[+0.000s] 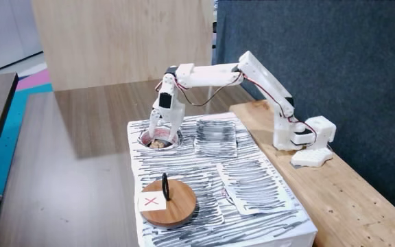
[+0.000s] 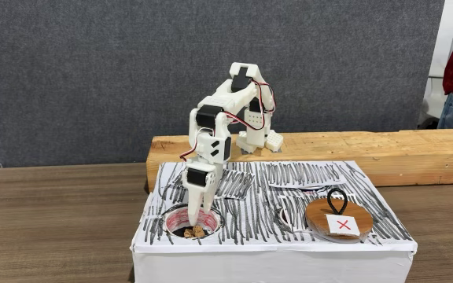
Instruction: Pick the brown debris from the hole.
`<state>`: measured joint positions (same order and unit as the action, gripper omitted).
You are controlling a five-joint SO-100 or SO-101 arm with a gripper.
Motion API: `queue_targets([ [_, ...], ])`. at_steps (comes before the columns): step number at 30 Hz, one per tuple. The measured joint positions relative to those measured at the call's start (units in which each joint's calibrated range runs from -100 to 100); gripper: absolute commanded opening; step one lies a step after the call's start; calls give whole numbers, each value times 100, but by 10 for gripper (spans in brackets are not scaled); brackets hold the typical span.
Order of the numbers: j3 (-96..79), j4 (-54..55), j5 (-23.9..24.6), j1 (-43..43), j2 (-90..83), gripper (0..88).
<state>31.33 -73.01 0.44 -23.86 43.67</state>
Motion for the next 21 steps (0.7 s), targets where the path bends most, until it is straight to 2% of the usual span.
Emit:
queue_targets([
  [4,0,0,-31,0,0,284],
  [21,54,171,-62,-30,479,281],
])
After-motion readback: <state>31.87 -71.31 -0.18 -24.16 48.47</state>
